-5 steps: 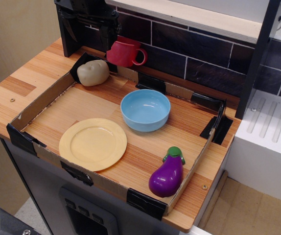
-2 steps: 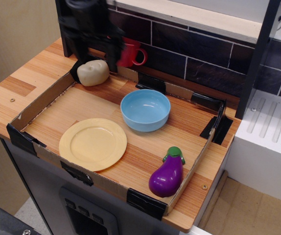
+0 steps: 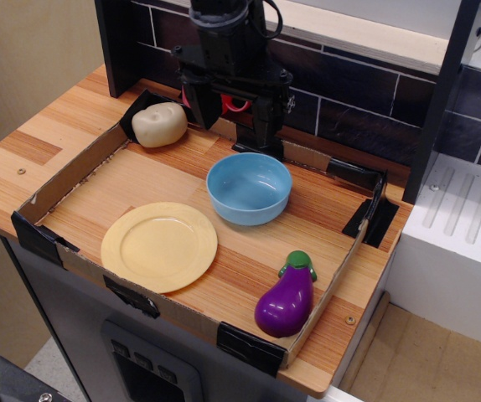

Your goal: Put bowl on plate

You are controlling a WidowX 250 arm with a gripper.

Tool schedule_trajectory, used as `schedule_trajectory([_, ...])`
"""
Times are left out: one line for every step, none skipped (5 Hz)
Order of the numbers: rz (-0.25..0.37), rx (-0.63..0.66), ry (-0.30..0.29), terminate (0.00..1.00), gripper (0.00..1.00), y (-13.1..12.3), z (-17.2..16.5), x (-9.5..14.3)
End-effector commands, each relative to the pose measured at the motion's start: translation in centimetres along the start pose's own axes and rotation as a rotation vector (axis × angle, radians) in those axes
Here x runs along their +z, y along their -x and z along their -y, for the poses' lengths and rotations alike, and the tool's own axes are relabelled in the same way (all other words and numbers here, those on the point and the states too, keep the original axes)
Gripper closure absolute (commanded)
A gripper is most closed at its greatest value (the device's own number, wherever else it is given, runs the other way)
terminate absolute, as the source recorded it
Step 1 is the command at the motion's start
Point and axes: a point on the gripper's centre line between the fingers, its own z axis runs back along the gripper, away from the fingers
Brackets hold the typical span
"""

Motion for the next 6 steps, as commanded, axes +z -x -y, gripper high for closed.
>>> schedule_trajectory([-0.009, -0.001, -0.013, 0.00, 0.00, 1.0, 2.8, -1.2])
schedule_trajectory([-0.003, 0.007, -0.037, 0.00, 0.00, 1.6, 3.6, -2.6])
schedule_trajectory([-0.044, 0.029, -0.028, 0.00, 0.00, 2.1, 4.1, -4.2])
schedule_trajectory([-0.030, 0.008, -0.049, 0.00, 0.00, 2.3, 4.1, -5.4])
schedule_trajectory([-0.034, 0.012, -0.050, 0.00, 1.00, 2.1, 4.0, -5.7])
schedule_trajectory([0.007, 0.024, -0.054, 0.00, 1.00, 1.7, 3.8, -5.3])
